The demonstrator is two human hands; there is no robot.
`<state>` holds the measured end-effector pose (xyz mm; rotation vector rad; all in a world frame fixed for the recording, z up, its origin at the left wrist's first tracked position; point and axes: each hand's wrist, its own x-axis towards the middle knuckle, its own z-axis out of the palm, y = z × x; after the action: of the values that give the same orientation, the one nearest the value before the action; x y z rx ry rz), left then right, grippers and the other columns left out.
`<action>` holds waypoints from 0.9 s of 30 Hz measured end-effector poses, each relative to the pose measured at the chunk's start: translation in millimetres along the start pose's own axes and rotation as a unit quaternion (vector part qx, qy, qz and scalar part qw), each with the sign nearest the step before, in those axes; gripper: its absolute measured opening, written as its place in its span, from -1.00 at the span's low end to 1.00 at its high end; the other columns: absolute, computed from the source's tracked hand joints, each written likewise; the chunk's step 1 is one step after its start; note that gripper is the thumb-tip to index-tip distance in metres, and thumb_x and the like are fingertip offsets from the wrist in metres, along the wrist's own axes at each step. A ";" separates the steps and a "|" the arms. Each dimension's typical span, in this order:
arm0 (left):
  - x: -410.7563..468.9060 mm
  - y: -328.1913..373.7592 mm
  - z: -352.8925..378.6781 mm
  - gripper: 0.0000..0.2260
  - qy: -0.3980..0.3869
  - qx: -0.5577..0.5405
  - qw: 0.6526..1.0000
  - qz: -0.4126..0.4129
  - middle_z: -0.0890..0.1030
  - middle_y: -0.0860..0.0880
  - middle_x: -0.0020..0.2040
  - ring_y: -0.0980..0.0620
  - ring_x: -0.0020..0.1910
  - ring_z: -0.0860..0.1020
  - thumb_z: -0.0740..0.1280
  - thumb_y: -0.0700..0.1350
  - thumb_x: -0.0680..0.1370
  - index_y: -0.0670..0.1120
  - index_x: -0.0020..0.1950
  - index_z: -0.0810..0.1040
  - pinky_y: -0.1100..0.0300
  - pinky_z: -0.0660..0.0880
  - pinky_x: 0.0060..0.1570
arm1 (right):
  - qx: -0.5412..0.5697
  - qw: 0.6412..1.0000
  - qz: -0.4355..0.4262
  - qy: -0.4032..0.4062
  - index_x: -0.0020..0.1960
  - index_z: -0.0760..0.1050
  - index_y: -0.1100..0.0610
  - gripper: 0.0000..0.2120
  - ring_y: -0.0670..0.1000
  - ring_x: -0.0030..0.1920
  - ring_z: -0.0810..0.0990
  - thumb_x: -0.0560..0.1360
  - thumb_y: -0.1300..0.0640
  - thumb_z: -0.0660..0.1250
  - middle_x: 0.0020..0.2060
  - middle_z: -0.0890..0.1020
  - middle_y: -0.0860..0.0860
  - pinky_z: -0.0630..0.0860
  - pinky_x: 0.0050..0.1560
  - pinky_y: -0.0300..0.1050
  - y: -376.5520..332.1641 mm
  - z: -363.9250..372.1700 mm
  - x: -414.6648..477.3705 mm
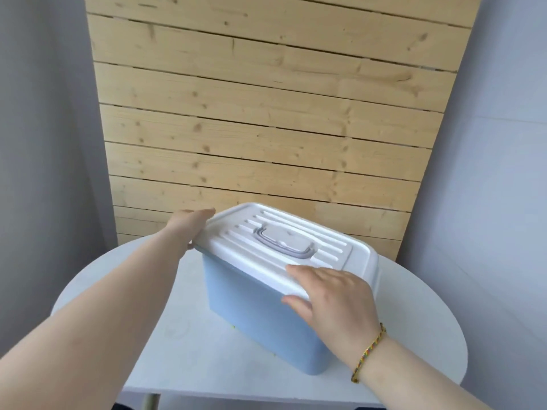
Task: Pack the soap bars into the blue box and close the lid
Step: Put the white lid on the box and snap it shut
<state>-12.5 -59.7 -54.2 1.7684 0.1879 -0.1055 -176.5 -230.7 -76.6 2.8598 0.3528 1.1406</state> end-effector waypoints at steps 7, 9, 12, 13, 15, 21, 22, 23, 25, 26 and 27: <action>2.8 -14.2 8.7 -0.75 0.009 0.032 0.999 0.016 0.38 -0.07 -0.36 -0.09 -0.15 0.37 0.23 -0.21 0.47 -0.10 -0.41 0.35 0.16 0.37 -0.20 | -0.034 0.998 -0.050 0.013 -0.11 0.69 0.07 -0.70 -0.09 -0.25 0.70 0.15 0.19 0.49 -0.16 0.73 -0.11 0.56 -0.28 -0.34 0.9 19.6 -18.7; 1.0 -16.9 9.8 -0.74 0.023 0.038 0.999 0.019 0.35 -0.06 -0.38 -0.09 -0.15 0.35 0.21 -0.22 0.48 -0.10 -0.42 0.34 0.15 0.31 -0.12 | -0.032 0.997 -0.063 0.038 -0.08 0.68 0.07 -0.71 -0.09 -0.23 0.70 0.29 0.22 0.27 -0.13 0.73 -0.11 0.56 -0.20 -0.28 12.8 21.8 -19.8; -6.6 -23.8 17.1 -0.87 0.039 0.035 0.998 0.043 0.39 -0.07 -0.34 -0.11 -0.17 0.36 0.19 -0.22 0.48 -0.15 -0.27 0.44 0.14 0.30 -0.13 | -0.031 0.995 -0.074 0.063 -0.09 0.68 0.08 -0.68 -0.10 -0.20 0.70 0.31 0.19 0.19 -0.12 0.73 -0.11 0.40 0.04 -0.13 44.6 24.0 -19.1; -11.8 -26.9 20.0 -0.90 0.040 0.029 0.998 0.050 0.40 -0.06 -0.33 -0.10 -0.21 0.36 0.19 -0.21 0.48 -0.13 -0.22 0.44 0.15 0.31 -0.16 | -0.029 0.995 -0.071 0.064 -0.09 0.68 0.09 -0.67 -0.09 -0.20 0.70 0.30 0.19 0.19 -0.12 0.73 -0.10 0.35 0.06 -0.10 55.9 24.1 -18.6; -18.2 -34.4 28.9 -0.84 0.032 0.025 0.996 0.078 0.33 -0.03 -0.38 -0.05 -0.35 0.29 0.19 -0.17 0.48 -0.10 -0.32 0.37 0.16 0.22 -0.33 | -0.028 0.997 -0.038 0.058 -0.09 0.68 0.12 -0.69 -0.04 -0.19 0.71 0.30 0.22 0.21 -0.11 0.73 -0.06 0.31 0.08 -0.08 77.4 25.7 -18.7; -23.1 -41.1 36.9 -0.81 -0.043 -0.091 0.995 -0.006 0.50 -0.01 -0.08 -0.08 0.00 0.42 0.23 0.03 0.47 -0.03 0.01 0.46 0.08 0.28 0.01 | 0.094 0.988 0.117 0.031 0.08 0.62 0.17 -0.59 0.02 0.21 0.50 0.36 -0.04 0.28 0.17 0.59 0.09 0.22 0.23 -0.07 90.6 39.0 -22.0; -21.4 -43.0 35.2 -0.79 -0.070 -0.105 0.991 -0.045 0.50 0.00 -0.01 -0.08 0.04 0.44 0.22 0.09 0.46 0.02 0.01 0.45 0.03 0.25 0.13 | 0.166 0.962 0.212 0.054 0.18 0.55 0.17 -0.57 -0.01 0.29 0.40 0.40 -0.03 0.26 0.26 0.50 0.09 0.19 0.30 -0.07 92.5 40.1 -21.5; -20.4 -44.4 32.9 -0.79 -0.099 -0.117 0.985 -0.073 0.51 0.01 -0.02 -0.07 0.01 0.47 0.22 0.14 0.45 0.07 -0.02 0.47 -0.01 0.23 0.21 | 0.247 0.905 0.335 0.087 0.29 0.45 0.18 -0.54 -0.01 0.35 0.32 0.46 -0.01 0.26 0.32 0.42 0.08 0.17 0.35 -0.06 95.0 39.6 -20.7; -18.1 -44.7 30.0 -0.84 -0.140 -0.167 0.971 -0.099 0.52 0.01 -0.14 -0.02 -0.13 0.50 0.25 0.14 0.43 0.09 -0.15 0.49 -0.04 0.34 0.12 | 0.409 0.716 0.560 0.082 0.40 0.28 0.15 -0.48 0.02 0.36 0.30 0.51 -0.06 0.22 0.30 0.38 0.04 0.22 0.33 -0.05 102.5 37.6 -16.7; -16.4 -44.7 29.6 -0.86 -0.149 -0.194 0.964 -0.100 0.52 0.00 -0.18 0.00 -0.17 0.49 0.26 0.11 0.43 0.07 -0.17 0.50 0.00 0.41 -0.01 | 0.482 0.619 0.619 0.043 0.37 0.31 0.13 -0.48 0.02 0.27 0.36 0.51 -0.13 0.19 0.21 0.41 0.01 0.29 0.25 -0.04 106.3 37.5 -14.2; -15.2 -44.6 29.7 -0.87 -0.153 -0.208 0.961 -0.093 0.52 -0.01 -0.18 0.00 -0.19 0.49 0.26 0.07 0.45 0.04 -0.14 0.51 0.05 0.42 -0.13 | 0.545 0.543 0.639 0.010 0.27 0.40 0.09 -0.52 0.05 0.16 0.44 0.49 -0.20 0.17 0.12 0.46 -0.02 0.37 0.15 -0.04 109.5 38.6 -13.5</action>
<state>-34.7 -81.0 -100.5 1.2917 0.1387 -0.4424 -138.3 -338.6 -100.4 4.0434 -2.2733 1.1188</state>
